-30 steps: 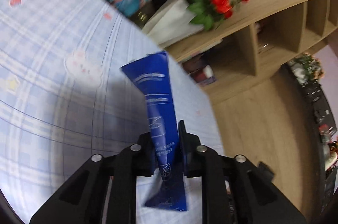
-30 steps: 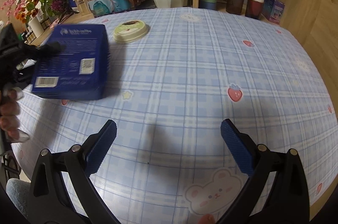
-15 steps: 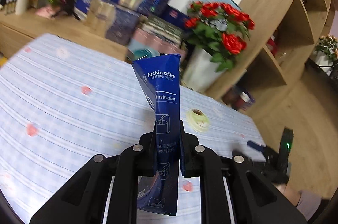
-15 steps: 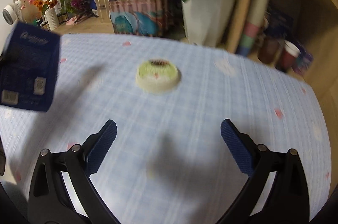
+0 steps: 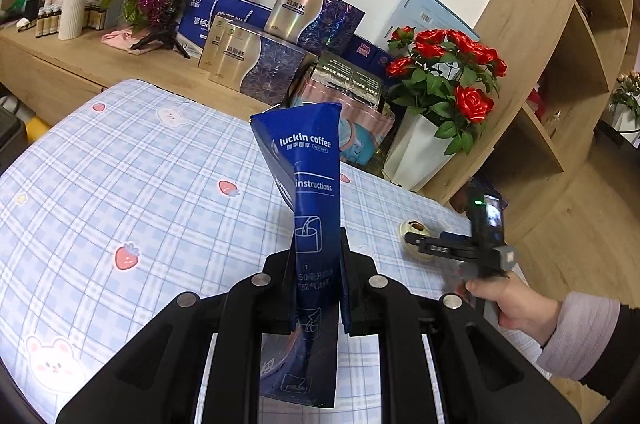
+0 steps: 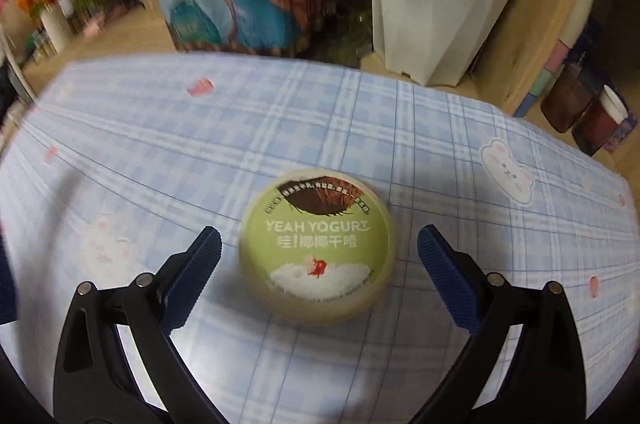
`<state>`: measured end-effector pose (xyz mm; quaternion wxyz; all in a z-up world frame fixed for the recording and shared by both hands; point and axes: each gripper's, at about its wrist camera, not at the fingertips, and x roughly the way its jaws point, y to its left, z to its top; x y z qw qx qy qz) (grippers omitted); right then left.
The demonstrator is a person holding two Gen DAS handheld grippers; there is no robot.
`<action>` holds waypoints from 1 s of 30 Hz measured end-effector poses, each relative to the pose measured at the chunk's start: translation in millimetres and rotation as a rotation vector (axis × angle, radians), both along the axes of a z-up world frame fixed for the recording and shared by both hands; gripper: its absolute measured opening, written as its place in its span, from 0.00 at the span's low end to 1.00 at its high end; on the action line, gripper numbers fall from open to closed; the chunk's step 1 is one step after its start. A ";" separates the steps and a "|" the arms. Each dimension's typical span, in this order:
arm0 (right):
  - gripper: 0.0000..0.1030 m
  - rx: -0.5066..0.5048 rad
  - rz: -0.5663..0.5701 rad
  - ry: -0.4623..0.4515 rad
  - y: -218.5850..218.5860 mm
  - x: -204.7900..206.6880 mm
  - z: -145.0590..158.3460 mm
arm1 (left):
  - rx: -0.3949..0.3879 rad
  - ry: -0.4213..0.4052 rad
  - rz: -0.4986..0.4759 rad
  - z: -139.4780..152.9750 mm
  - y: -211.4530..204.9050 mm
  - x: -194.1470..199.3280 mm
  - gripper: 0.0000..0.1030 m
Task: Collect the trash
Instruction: 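Grasp the green Yeah Yogurt cup with the right gripper while the left holds the pouch, then carry the yogurt cup over the bin and open the right gripper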
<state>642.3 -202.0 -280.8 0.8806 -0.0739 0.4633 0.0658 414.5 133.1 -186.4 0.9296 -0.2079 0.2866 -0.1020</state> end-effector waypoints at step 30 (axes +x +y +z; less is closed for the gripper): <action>0.80 0.195 0.087 -0.198 -50.4 -263.6 127.6 | 0.002 -0.085 -0.128 72.0 -80.0 -164.9 0.14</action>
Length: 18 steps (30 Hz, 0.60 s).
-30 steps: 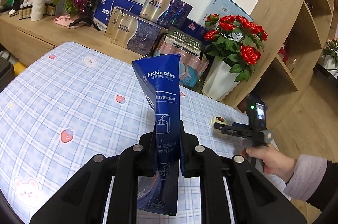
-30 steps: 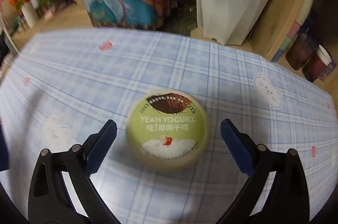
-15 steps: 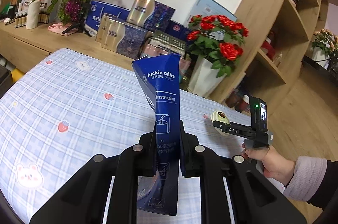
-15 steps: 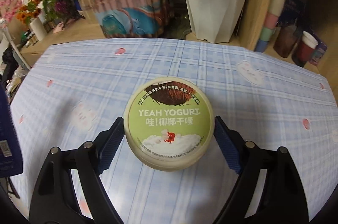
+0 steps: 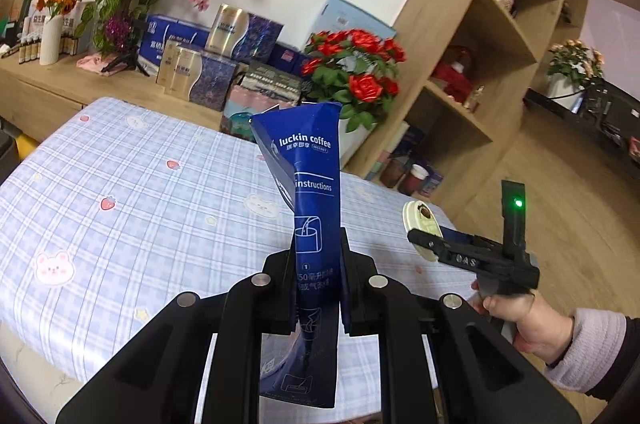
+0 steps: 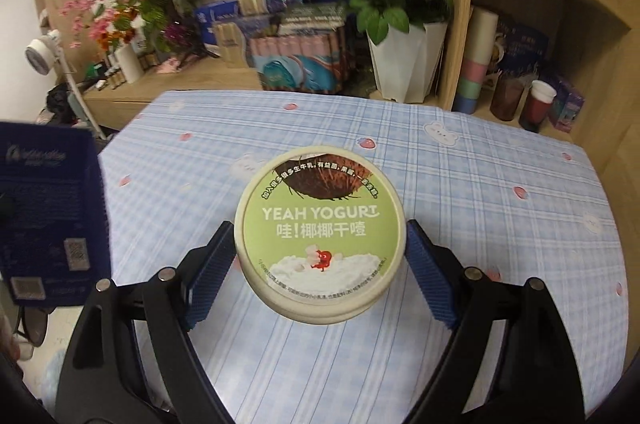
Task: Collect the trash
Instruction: 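Carry the yogurt cup over the bin and open the right gripper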
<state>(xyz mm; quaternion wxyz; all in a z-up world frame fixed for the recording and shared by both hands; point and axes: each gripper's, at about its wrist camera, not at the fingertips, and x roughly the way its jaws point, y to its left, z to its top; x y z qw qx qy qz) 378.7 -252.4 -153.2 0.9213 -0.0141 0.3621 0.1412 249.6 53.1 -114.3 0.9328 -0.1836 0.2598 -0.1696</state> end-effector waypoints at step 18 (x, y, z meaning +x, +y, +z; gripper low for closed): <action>0.81 0.051 0.090 -0.037 30.4 -235.8 -20.9 | 0.023 -0.021 -0.051 15.0 -16.0 -141.1 0.14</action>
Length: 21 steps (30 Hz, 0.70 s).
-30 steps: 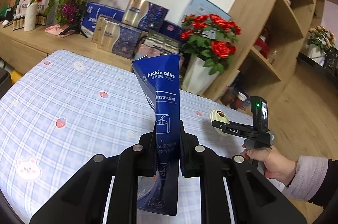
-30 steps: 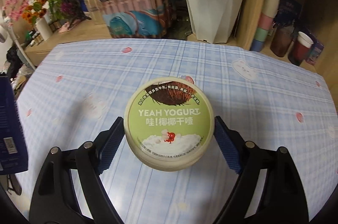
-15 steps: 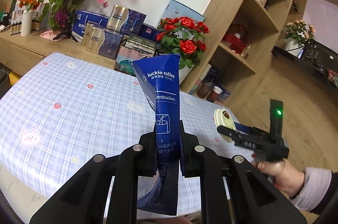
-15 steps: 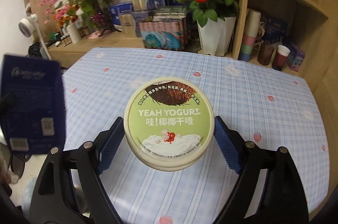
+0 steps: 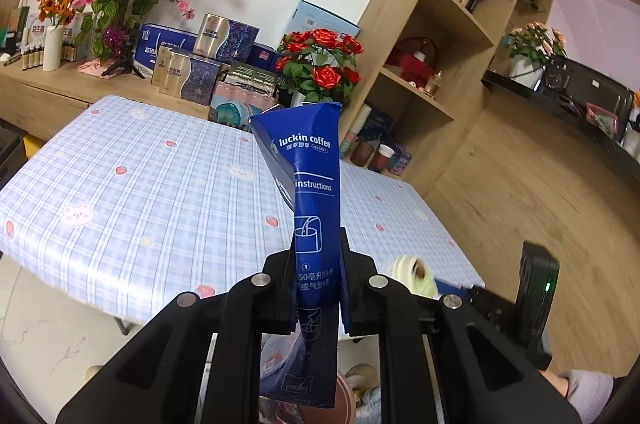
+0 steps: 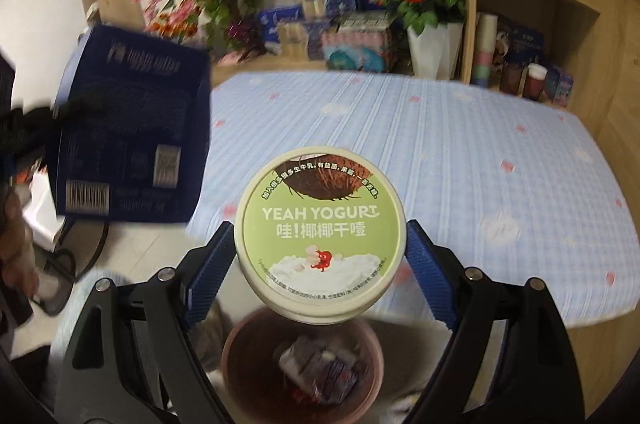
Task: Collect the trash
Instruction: 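Carry the yogurt cup over the bin and open the right gripper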
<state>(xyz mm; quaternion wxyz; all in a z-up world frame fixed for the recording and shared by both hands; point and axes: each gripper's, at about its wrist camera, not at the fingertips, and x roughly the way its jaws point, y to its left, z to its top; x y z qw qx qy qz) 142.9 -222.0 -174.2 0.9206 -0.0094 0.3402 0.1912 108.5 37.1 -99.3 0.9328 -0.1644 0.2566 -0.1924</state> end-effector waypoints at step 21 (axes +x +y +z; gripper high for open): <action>0.91 0.013 0.005 0.105 9.1 -33.2 -35.1 | 0.048 0.028 -0.026 -10.2 -15.3 -27.9 0.14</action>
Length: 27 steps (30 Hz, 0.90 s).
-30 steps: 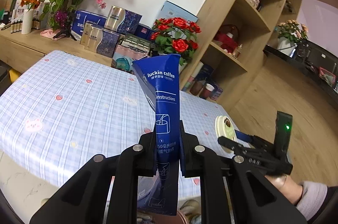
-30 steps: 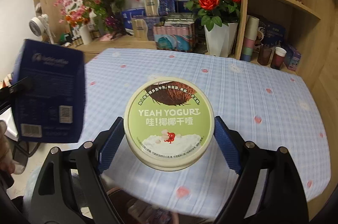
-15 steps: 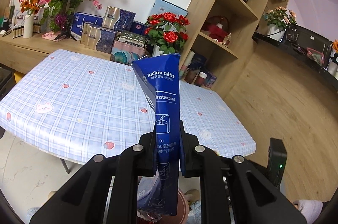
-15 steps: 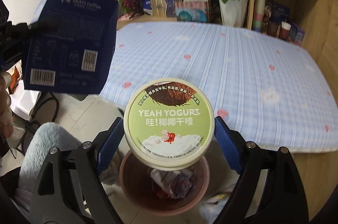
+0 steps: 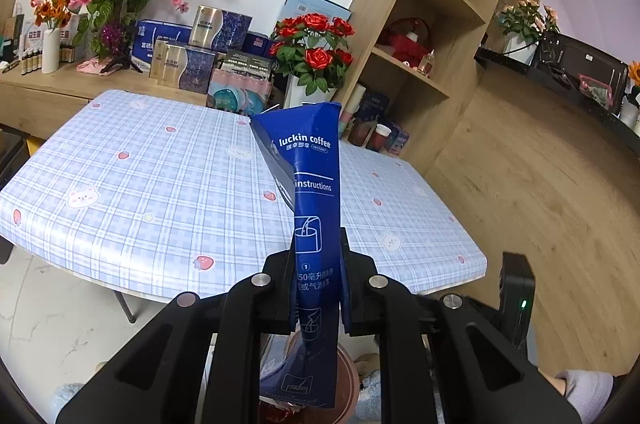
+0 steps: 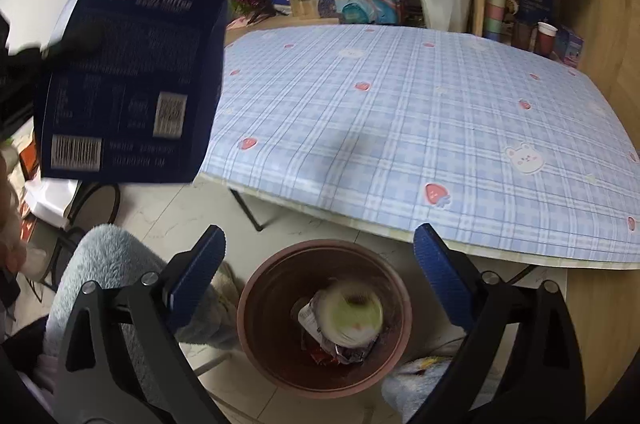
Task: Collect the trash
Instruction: 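Carry the yogurt cup over the bin and open the right gripper, then open the left gripper over the bin to drop the coffee pouch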
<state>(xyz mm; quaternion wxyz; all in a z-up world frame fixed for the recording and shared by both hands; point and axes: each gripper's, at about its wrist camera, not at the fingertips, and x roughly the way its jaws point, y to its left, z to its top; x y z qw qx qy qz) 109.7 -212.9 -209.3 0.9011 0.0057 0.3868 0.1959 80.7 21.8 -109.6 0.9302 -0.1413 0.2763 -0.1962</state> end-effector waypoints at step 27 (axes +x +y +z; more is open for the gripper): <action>0.94 0.030 -0.166 -0.198 -57.8 7.4 62.6 | 0.036 0.102 -0.221 -47.5 -67.6 12.0 0.15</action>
